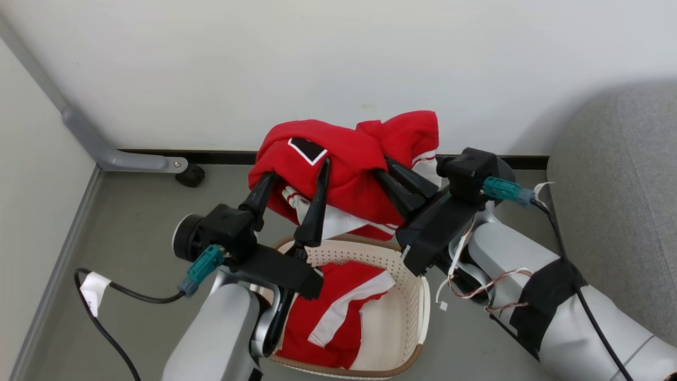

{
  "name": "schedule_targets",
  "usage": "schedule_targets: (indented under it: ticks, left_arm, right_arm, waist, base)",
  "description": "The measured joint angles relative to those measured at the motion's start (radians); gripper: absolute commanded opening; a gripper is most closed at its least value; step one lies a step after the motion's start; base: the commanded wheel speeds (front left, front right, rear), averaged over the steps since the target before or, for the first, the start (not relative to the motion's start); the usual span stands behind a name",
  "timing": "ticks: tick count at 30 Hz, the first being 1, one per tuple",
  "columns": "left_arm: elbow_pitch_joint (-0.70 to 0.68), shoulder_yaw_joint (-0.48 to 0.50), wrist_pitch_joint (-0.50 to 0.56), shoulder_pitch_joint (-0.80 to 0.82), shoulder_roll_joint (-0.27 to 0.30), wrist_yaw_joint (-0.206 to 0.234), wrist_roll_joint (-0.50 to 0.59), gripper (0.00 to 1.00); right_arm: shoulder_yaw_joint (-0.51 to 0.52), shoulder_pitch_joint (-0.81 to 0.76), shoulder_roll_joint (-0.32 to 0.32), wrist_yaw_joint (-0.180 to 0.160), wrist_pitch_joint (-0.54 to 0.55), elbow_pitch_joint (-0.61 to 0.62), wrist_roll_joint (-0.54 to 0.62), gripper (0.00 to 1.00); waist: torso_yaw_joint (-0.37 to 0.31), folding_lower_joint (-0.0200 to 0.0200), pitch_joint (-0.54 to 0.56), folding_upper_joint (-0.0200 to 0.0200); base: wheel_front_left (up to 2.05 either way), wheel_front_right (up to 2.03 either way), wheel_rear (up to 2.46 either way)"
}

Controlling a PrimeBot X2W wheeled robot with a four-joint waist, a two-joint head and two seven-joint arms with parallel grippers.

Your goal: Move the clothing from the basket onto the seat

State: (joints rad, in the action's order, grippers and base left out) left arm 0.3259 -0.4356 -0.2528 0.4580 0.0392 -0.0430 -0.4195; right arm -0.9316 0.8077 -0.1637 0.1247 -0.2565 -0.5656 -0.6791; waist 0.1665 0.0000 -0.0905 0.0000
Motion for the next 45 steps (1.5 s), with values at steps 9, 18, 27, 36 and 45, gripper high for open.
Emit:
schedule_targets:
  ticks: [9,18,27,36,45]
  left_arm:
    - [0.056,0.038,0.000,-0.026,-0.001,0.004,0.000,1.00]
    - [0.095,0.070,0.000,-0.047,-0.001,0.016,0.000,1.00]
    - [0.096,0.077,0.000,-0.066,-0.001,0.015,0.014,1.00]
    - [0.083,0.078,0.000,-0.102,-0.001,-0.003,0.017,1.00]
    - [0.069,0.048,0.000,-0.103,0.000,-0.019,0.016,1.00]
  right_arm:
    - [0.023,0.000,0.000,0.000,0.000,0.005,0.000,0.00]
    - [0.033,-0.001,-0.001,0.000,0.000,0.009,0.000,0.00]
    - [0.069,-0.001,0.007,0.000,0.000,0.008,0.000,0.00]
    - [0.086,-0.001,0.015,0.000,0.000,0.009,0.001,0.00]
    - [0.123,0.000,0.012,0.000,0.000,0.003,0.002,0.00]
  waist:
    - [-0.006,0.0000,0.002,0.0000]
    - [-0.016,0.0000,0.006,0.0000]
    - [-0.030,0.0000,0.013,0.0000]
    - [-0.085,0.0000,0.017,0.0000]
    - [-0.185,0.0000,0.011,0.0000]
  base:
    - [0.00,0.00,0.00]
    - [0.00,0.00,0.00]
    - [0.00,0.00,0.00]
    - [0.00,0.00,0.00]
    - [0.00,0.00,0.00]
